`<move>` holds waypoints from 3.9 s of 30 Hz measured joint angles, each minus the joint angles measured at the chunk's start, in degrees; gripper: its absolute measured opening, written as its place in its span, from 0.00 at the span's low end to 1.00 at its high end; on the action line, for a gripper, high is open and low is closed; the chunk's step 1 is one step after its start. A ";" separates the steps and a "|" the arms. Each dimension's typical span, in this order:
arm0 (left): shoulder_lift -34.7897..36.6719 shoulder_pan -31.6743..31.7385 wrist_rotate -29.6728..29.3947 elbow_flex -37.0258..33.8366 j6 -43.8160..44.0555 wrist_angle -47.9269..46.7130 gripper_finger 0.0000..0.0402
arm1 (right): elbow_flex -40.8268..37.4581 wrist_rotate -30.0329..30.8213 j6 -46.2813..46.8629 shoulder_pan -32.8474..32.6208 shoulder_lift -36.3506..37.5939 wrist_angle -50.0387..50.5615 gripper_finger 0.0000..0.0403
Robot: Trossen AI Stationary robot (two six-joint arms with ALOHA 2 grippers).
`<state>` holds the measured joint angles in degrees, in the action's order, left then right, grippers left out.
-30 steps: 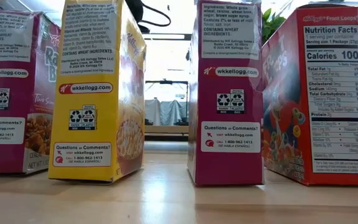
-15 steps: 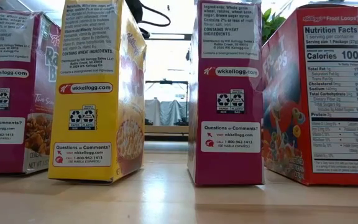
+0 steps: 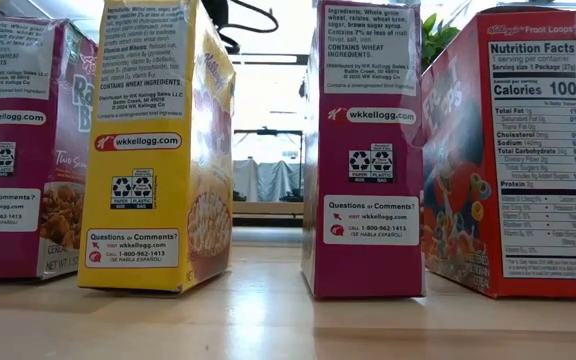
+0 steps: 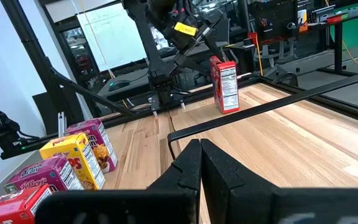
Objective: Stack cereal on shelf
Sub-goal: Put the yellow cereal box on the shelf
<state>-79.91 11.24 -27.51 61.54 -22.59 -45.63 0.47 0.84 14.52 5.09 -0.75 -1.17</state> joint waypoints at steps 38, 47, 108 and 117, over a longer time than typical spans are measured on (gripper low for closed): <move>34.03 -32.39 19.17 -32.78 22.99 61.51 0.49 | -0.01 0.03 -0.06 -0.01 -0.01 -0.01 0.00; 34.71 -33.11 14.74 -34.79 22.55 65.26 0.49 | -0.02 5.63 12.41 0.04 -0.08 -16.85 0.00; 34.72 -33.11 13.51 -34.80 25.47 69.05 0.49 | 79.02 9.16 94.90 -44.09 -94.86 58.44 0.68; 34.72 -33.09 13.49 -34.80 25.44 69.09 0.49 | 79.02 8.98 95.08 -44.00 -95.45 59.20 0.68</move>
<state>-45.19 -21.85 -14.02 26.74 2.85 23.46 79.48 9.82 109.60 -38.92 -96.20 58.03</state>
